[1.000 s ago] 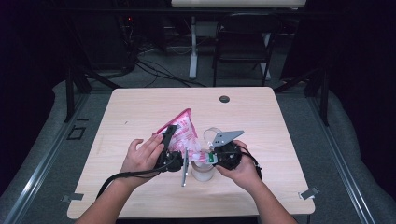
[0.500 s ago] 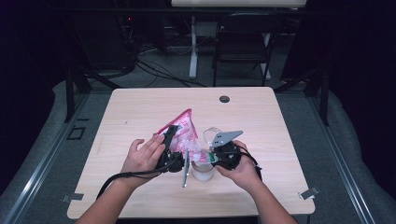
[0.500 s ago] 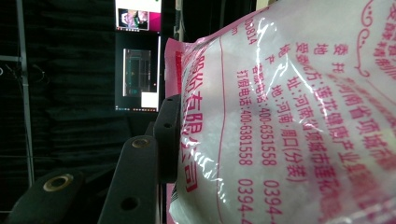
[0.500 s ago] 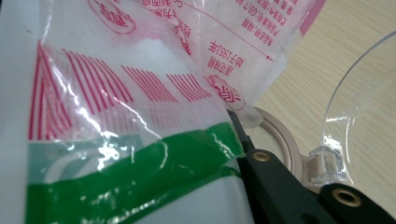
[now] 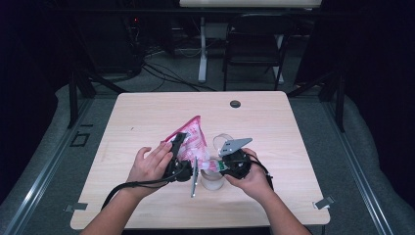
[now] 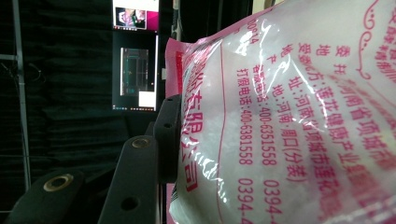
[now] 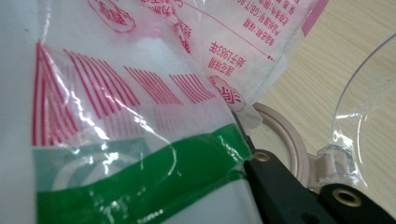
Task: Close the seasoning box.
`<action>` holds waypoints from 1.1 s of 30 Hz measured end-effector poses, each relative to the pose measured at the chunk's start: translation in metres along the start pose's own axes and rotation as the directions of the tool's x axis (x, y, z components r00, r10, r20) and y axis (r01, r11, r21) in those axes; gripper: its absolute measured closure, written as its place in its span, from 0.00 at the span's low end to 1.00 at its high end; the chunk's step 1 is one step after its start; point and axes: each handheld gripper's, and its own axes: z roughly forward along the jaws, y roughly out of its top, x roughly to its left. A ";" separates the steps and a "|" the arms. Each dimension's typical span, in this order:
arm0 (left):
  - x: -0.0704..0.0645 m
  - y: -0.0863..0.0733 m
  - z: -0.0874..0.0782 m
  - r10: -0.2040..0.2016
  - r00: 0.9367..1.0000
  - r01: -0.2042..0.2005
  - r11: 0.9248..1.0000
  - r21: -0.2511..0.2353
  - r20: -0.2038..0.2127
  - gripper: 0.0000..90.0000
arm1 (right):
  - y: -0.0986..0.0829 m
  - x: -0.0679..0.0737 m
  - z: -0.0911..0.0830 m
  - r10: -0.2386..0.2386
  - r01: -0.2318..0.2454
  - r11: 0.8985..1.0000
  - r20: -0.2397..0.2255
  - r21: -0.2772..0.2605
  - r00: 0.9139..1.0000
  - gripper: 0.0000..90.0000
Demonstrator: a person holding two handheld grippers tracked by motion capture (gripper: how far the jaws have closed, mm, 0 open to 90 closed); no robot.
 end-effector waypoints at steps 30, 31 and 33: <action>0.001 -0.003 -0.002 0.000 1.000 0.000 1.000 0.004 -0.003 0.69 | 0.001 0.001 0.006 0.005 -0.005 1.000 -0.009 -0.010 1.000 1.00; 0.001 -0.003 -0.002 0.002 1.000 -0.002 1.000 0.005 -0.003 0.69 | 0.001 0.001 0.006 0.005 -0.005 1.000 -0.010 -0.011 1.000 1.00; 0.001 -0.003 -0.002 0.001 1.000 -0.001 1.000 0.004 -0.002 0.69 | 0.001 0.001 0.006 0.004 -0.004 1.000 -0.010 -0.010 1.000 1.00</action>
